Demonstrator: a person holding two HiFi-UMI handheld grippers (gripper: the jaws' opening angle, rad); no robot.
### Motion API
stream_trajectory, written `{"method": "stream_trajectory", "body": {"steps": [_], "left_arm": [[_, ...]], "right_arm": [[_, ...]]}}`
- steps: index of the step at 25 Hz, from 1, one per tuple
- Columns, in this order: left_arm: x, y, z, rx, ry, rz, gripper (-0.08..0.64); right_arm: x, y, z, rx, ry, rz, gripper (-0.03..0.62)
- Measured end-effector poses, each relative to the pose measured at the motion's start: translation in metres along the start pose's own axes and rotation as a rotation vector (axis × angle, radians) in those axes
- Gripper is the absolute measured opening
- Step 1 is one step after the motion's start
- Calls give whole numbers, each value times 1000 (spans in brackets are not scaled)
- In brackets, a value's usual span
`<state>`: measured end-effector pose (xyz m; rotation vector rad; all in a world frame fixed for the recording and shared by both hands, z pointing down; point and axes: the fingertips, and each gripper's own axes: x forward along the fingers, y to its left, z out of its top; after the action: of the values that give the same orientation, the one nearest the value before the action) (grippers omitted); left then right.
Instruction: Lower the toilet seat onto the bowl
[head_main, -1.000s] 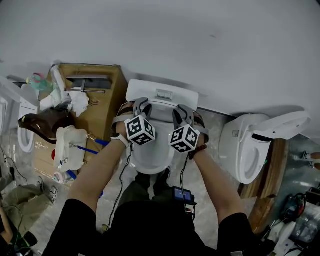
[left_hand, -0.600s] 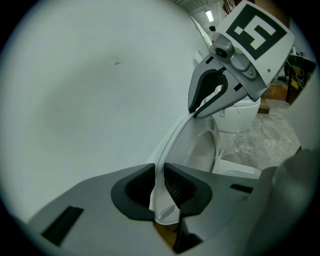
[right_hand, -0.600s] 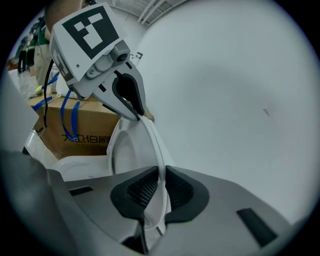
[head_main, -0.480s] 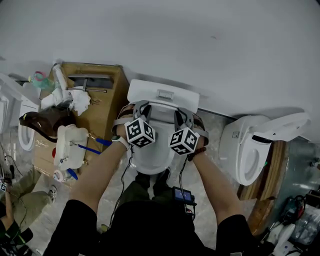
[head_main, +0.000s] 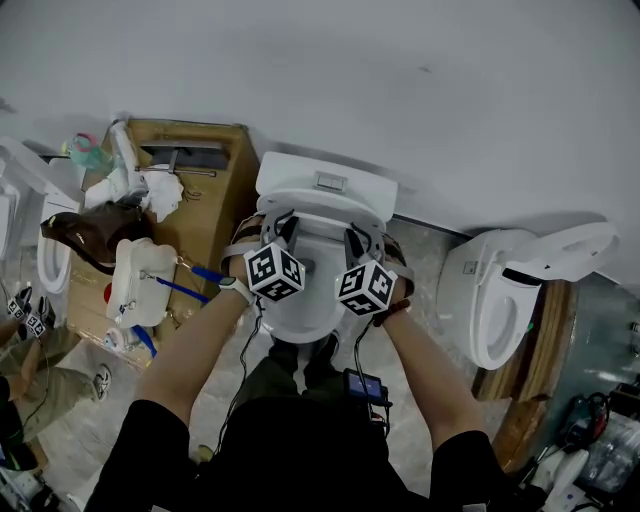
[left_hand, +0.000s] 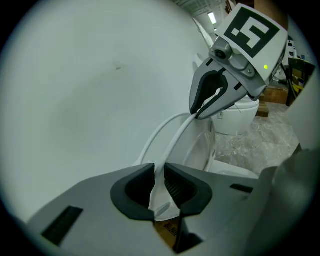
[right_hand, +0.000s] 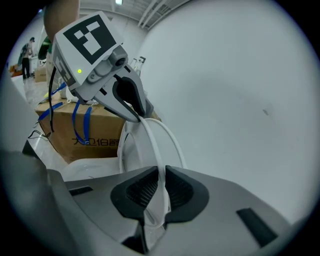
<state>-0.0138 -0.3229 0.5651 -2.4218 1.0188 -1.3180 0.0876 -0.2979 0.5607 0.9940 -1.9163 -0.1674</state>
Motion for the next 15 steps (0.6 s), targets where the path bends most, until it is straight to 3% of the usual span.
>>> {"method": "stream_trajectory", "body": {"steps": [8, 15], "left_arm": [[-27, -26, -12, 2, 20, -6, 69], [-53, -57, -28, -51, 63, -3, 77]], "right_arm": [[-25, 31, -6, -14, -16, 30, 64], [-47, 67, -15, -45, -27, 87, 64]]}}
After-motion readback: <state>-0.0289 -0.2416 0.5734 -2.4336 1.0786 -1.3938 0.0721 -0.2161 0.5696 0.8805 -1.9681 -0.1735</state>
